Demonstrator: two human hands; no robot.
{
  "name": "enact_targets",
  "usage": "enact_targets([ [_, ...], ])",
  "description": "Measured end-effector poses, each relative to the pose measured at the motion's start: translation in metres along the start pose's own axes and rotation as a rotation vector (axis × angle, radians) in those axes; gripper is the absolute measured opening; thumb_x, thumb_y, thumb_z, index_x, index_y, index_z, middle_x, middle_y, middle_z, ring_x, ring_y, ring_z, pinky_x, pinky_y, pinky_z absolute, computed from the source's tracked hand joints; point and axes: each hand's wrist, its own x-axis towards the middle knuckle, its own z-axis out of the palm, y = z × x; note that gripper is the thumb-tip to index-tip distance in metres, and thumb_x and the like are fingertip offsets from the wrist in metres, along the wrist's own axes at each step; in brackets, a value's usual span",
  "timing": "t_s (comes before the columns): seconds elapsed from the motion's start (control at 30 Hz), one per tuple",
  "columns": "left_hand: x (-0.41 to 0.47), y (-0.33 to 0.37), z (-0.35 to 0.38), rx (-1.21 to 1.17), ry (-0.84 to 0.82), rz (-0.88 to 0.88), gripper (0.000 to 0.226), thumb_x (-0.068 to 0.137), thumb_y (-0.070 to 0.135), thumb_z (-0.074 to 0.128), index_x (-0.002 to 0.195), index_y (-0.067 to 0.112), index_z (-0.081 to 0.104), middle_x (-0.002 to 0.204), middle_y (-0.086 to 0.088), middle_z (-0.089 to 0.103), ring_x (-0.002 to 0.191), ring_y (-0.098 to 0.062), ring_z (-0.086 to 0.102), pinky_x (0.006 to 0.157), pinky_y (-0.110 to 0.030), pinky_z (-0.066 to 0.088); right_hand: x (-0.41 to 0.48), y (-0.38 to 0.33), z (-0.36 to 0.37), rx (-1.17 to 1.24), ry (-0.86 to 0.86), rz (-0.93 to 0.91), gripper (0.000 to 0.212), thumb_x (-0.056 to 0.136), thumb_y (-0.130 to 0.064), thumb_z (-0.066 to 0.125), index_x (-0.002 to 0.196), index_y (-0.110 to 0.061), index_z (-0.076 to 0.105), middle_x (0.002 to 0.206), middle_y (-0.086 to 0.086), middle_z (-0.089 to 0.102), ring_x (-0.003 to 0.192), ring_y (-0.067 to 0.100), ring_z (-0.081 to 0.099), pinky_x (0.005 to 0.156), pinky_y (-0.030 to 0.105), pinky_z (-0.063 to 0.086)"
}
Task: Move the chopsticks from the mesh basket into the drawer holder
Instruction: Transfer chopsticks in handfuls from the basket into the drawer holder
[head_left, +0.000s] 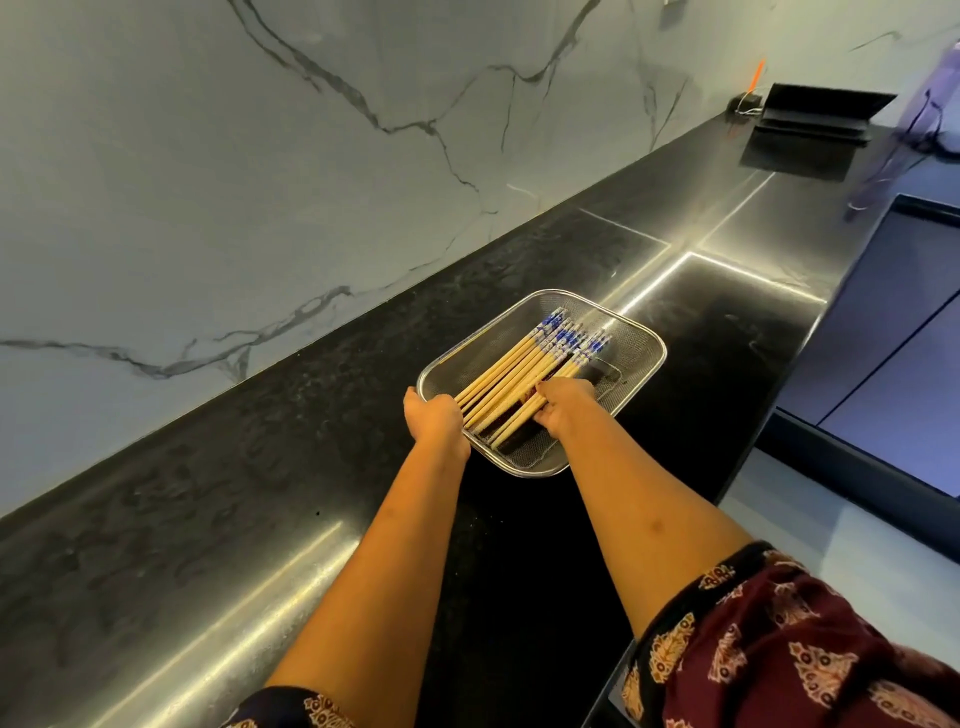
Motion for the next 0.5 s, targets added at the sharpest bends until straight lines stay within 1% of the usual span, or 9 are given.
enact_targets([
  [0.03, -0.002, 0.000, 0.000, 0.018, 0.010, 0.005, 0.059, 0.090, -0.006, 0.039, 0.143, 0.018, 0.030, 0.134, -0.014, 0.049, 0.113, -0.030, 0.055, 0.089, -0.043, 0.052, -0.001, -0.001, 0.000, 0.006, -0.001, -0.009, 0.028, 0.091, 0.011, 0.049, 0.118, 0.006, 0.053, 0.110, 0.021, 0.062, 0.090, 0.029, 0.066, 0.068, 0.037, 0.056],
  [0.1, -0.006, 0.001, -0.001, 0.053, 0.031, 0.014, 0.063, 0.089, -0.006, 0.040, 0.145, 0.020, 0.025, 0.138, -0.014, 0.045, 0.119, -0.031, 0.050, 0.097, -0.045, 0.047, -0.002, -0.003, -0.001, 0.006, -0.003, -0.027, 0.028, 0.091, 0.010, 0.049, 0.119, 0.006, 0.053, 0.108, 0.022, 0.063, 0.089, 0.028, 0.068, 0.065, 0.033, 0.056],
  [0.17, -0.011, 0.001, -0.003, 0.055, 0.034, 0.018, 0.070, 0.089, -0.007, 0.041, 0.147, 0.023, 0.018, 0.142, -0.014, 0.041, 0.119, -0.031, 0.050, 0.093, -0.042, 0.049, -0.007, -0.007, -0.003, 0.000, -0.013, -0.045, 0.026, 0.091, 0.008, 0.051, 0.117, 0.007, 0.053, 0.094, 0.019, 0.064, 0.074, 0.025, 0.067, 0.060, 0.032, 0.055],
  [0.23, -0.015, 0.001, -0.005, 0.040, 0.033, 0.043, 0.074, 0.087, -0.010, 0.041, 0.147, 0.024, 0.015, 0.144, -0.012, 0.038, 0.117, -0.030, 0.052, 0.083, -0.036, 0.050, -0.012, -0.012, -0.005, 0.016, -0.036, -0.060, 0.022, 0.090, 0.007, 0.053, 0.112, 0.006, 0.054, 0.080, 0.016, 0.061, 0.065, 0.022, 0.063, 0.060, 0.031, 0.055],
  [0.27, -0.017, 0.001, -0.005, 0.039, 0.041, 0.066, 0.075, 0.087, -0.011, 0.042, 0.148, 0.024, 0.015, 0.145, -0.011, 0.036, 0.119, -0.029, 0.051, 0.081, -0.034, 0.049, -0.015, -0.015, -0.006, 0.023, -0.062, -0.072, 0.021, 0.089, 0.007, 0.054, 0.110, 0.006, 0.054, 0.078, 0.016, 0.061, 0.066, 0.022, 0.064, 0.064, 0.032, 0.056],
  [0.3, -0.020, 0.002, -0.006, 0.042, 0.050, 0.092, 0.075, 0.087, -0.011, 0.042, 0.148, 0.023, 0.014, 0.148, -0.009, 0.034, 0.122, -0.028, 0.049, 0.083, -0.032, 0.048, -0.019, -0.017, -0.007, 0.023, -0.094, -0.084, 0.019, 0.089, 0.006, 0.055, 0.108, 0.006, 0.055, 0.080, 0.017, 0.062, 0.069, 0.022, 0.065, 0.067, 0.032, 0.056],
  [0.4, -0.029, 0.005, -0.006, 0.048, 0.063, 0.155, 0.075, 0.087, -0.013, 0.043, 0.148, 0.021, 0.015, 0.152, -0.005, 0.029, 0.132, -0.026, 0.039, 0.098, -0.032, 0.042, -0.031, -0.021, -0.011, 0.073, -0.171, -0.106, 0.016, 0.089, 0.006, 0.055, 0.105, 0.006, 0.057, 0.097, 0.020, 0.065, 0.087, 0.027, 0.067, 0.071, 0.034, 0.055],
  [0.47, -0.036, 0.007, -0.006, 0.037, 0.074, 0.192, 0.073, 0.087, -0.013, 0.042, 0.147, 0.020, 0.017, 0.152, -0.003, 0.029, 0.134, -0.024, 0.037, 0.095, -0.027, 0.041, -0.037, -0.020, -0.013, 0.125, -0.220, -0.110, 0.011, 0.089, 0.006, 0.056, 0.100, 0.004, 0.058, 0.096, 0.018, 0.066, 0.094, 0.028, 0.066, 0.069, 0.036, 0.055],
  [0.5, -0.041, 0.008, -0.008, 0.030, 0.076, 0.223, 0.072, 0.087, -0.013, 0.042, 0.147, 0.020, 0.019, 0.151, -0.002, 0.030, 0.133, -0.023, 0.037, 0.091, -0.024, 0.040, -0.041, -0.019, -0.013, 0.140, -0.255, -0.114, 0.007, 0.089, 0.005, 0.056, 0.094, 0.002, 0.058, 0.092, 0.016, 0.067, 0.092, 0.026, 0.066, 0.069, 0.037, 0.055],
])
